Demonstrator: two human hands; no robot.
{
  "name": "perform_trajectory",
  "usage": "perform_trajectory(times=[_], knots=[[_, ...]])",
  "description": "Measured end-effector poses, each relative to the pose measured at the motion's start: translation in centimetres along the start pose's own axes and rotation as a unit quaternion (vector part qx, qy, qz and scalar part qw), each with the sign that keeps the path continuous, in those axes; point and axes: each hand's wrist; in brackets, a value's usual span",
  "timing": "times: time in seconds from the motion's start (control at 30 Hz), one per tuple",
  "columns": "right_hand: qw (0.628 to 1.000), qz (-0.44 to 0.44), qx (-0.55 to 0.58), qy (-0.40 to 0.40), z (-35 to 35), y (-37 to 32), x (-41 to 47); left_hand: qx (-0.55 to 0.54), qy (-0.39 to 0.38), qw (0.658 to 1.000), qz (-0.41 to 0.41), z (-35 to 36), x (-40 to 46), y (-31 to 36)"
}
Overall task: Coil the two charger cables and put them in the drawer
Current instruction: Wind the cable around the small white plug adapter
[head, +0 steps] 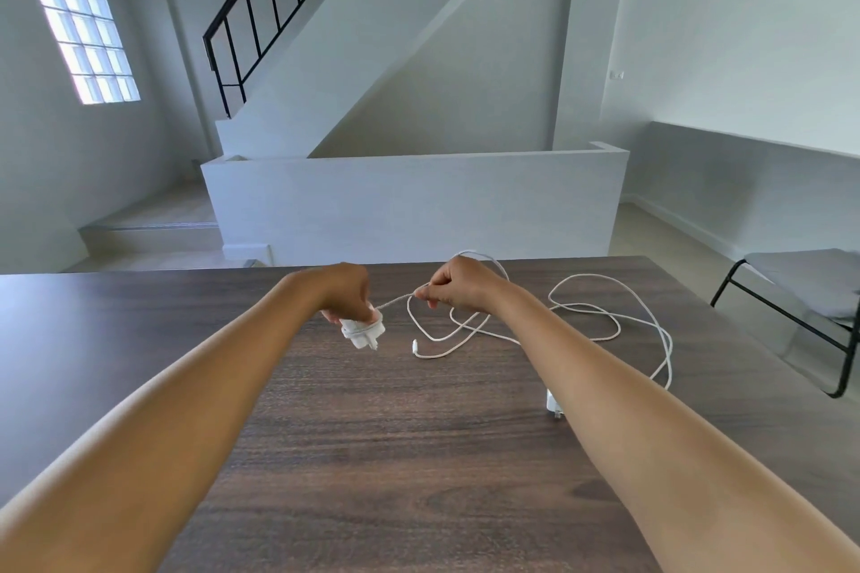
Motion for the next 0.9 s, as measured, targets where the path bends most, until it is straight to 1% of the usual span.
perform_trajectory(times=[0.07,0.13,0.2,0.27,0.33,0.4,0.5,0.6,0.63,0.67,0.7,0.77,0.83,0.9], knots=[[0.999,0.013,0.029,0.003,0.5,0.0,-0.2,0.072,0.075,0.995,-0.001,0.7,0.5,-0.3],[0.996,0.041,0.076,0.013,0.9,0.2,-0.5,0.103,0.142,0.984,-0.016,1.0,1.1,-0.9],[0.986,0.068,0.152,0.002,1.3,0.4,-0.7,0.104,0.226,0.967,-0.049,1.4,1.4,-1.8],[0.967,0.078,0.241,-0.021,1.7,0.3,-0.9,0.055,0.313,0.945,-0.071,1.6,1.9,-2.3],[0.952,0.082,0.292,-0.037,2.2,-0.1,-1.0,-0.049,0.384,0.917,-0.097,2.0,2.3,-2.2],[0.942,0.08,0.32,-0.059,2.8,-0.3,-1.1,-0.178,0.419,0.88,-0.135,2.2,2.8,-1.6],[0.933,0.065,0.333,-0.118,3.9,0.3,-1.2,-0.383,0.414,0.809,-0.164,1.6,3.1,-1.0],[0.928,0.057,0.33,-0.165,5.0,0.9,-1.4,-0.598,0.377,0.694,-0.137,0.6,3.0,-0.5],[0.926,0.054,0.332,-0.174,5.3,0.9,-1.3,-0.646,0.36,0.661,-0.125,0.3,2.7,-0.2],[0.924,0.052,0.333,-0.182,5.5,0.8,-1.3,-0.679,0.343,0.639,-0.114,0.1,2.5,0.2],[0.923,0.053,0.331,-0.188,5.6,0.8,-1.3,-0.698,0.328,0.628,-0.105,0.0,2.2,0.5],[0.931,0.062,0.308,-0.185,5.4,1.0,-1.3,-0.718,0.294,0.626,-0.078,-0.1,1.6,0.8],[0.943,0.074,0.28,-0.166,5.0,1.8,-1.3,-0.728,0.253,0.637,-0.038,-0.2,1.1,0.8],[0.952,0.081,0.261,-0.139,4.6,2.8,-1.2,-0.726,0.211,0.655,0.003,-0.4,0.5,0.6]])
Point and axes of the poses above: each hand's wrist, its own x-axis towards the middle knuckle, its own z-axis out of the palm, y = z × x, and after that the axes turned 10 degrees about z, right-handed
